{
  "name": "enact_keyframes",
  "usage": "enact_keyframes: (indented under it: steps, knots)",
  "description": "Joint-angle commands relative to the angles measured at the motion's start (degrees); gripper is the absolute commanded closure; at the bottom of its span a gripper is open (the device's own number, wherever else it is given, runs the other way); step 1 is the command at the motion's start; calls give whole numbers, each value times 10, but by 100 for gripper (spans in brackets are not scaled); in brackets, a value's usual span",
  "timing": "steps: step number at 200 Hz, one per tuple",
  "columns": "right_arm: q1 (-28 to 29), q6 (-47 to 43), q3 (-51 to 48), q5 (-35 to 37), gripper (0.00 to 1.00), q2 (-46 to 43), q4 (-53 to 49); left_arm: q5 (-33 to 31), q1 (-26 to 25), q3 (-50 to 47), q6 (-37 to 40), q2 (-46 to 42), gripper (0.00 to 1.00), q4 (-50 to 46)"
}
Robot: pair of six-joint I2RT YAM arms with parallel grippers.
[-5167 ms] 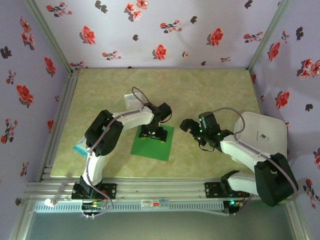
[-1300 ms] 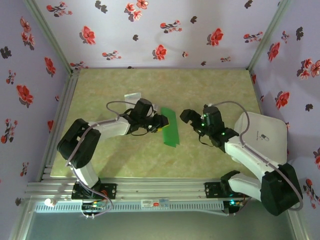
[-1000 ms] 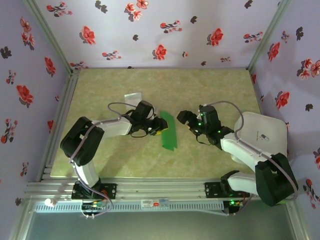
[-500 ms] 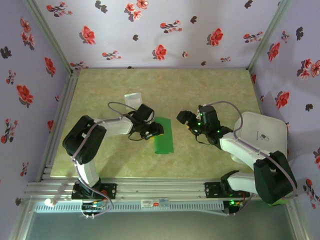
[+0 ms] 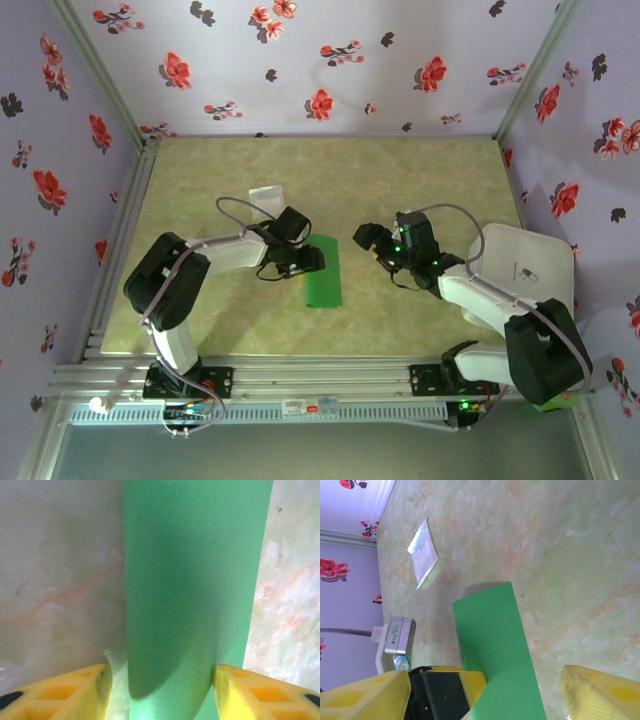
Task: Fold a paper plane with a square sheet of paper (pick it up from the middle)
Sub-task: Hold the square sheet of paper at the center of the table.
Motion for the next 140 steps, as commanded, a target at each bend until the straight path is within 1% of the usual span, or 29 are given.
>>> enact_keyframes:
  steps: [1, 14, 29, 52, 108, 140]
  knots:
    - [-2, 13, -4, -16, 21, 13, 19, -30, -2, 5, 19, -28, 46, -30]
    - [-2, 15, -3, -21, 22, 21, 24, -32, -2, 5, 18, -33, 48, -29]
    - [-2, 14, 3, -24, 25, 27, 23, -36, -2, 1, 17, -38, 49, -25]
    - [0, 13, 6, -26, 28, 32, 18, -37, -2, 20, 24, -26, 50, -56]
    - [1, 10, 4, -24, 28, 29, 9, -31, -2, 42, 66, 5, 50, -85]
    - [1, 8, 8, -19, 27, 27, 0, -30, -2, 51, 71, 16, 49, -92]
